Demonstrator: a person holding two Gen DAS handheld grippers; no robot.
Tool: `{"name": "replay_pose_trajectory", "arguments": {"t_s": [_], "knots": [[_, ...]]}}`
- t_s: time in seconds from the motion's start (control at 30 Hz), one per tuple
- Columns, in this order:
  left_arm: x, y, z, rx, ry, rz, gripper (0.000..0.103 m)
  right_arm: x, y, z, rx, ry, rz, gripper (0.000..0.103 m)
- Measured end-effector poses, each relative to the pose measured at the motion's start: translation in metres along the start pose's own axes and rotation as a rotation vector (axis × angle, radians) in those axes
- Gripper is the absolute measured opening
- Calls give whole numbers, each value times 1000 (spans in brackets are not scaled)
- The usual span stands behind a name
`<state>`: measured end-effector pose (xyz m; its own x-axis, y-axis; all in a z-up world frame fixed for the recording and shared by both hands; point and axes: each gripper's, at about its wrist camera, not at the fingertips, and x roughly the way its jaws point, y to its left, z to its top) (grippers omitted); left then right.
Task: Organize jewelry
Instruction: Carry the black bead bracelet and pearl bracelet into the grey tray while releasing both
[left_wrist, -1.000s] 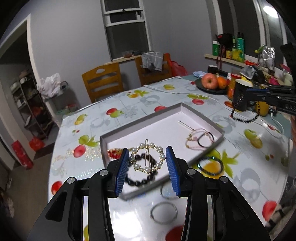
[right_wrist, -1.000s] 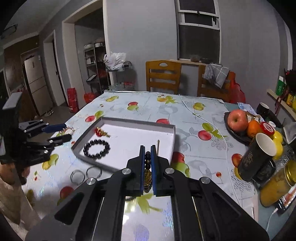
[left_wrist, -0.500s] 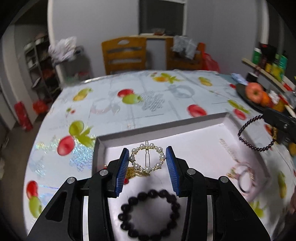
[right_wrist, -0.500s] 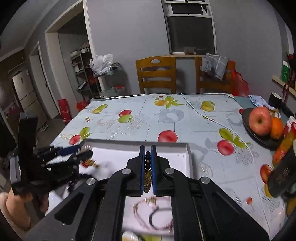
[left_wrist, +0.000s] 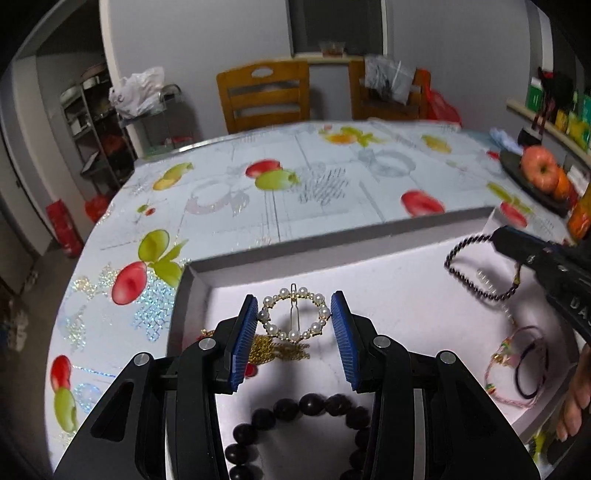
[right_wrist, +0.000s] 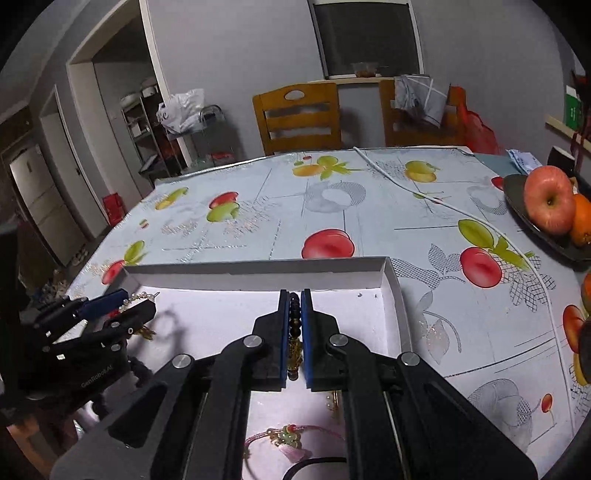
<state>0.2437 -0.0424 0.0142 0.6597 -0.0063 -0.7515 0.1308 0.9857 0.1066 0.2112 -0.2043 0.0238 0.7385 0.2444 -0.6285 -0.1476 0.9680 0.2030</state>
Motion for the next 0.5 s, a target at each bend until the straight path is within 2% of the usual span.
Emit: {"name": "replay_pose_trajectory", "arguments": {"t_s": [0.1,0.17,0.37,0.5], "knots": [[11,-1,1,14,71,-4,43,-1,2,-2,-12,-9,-18,6],[14,-2,1,23,90,7,43,0,2,-2,-18,-5,-24,6],[12,-7,-3,53,61,31,44,-1,4,-3,-25,-6,-30,6],[11,-4,-4,41,46,22,52,0,3,-3,-19,-2,-26,6]]}}
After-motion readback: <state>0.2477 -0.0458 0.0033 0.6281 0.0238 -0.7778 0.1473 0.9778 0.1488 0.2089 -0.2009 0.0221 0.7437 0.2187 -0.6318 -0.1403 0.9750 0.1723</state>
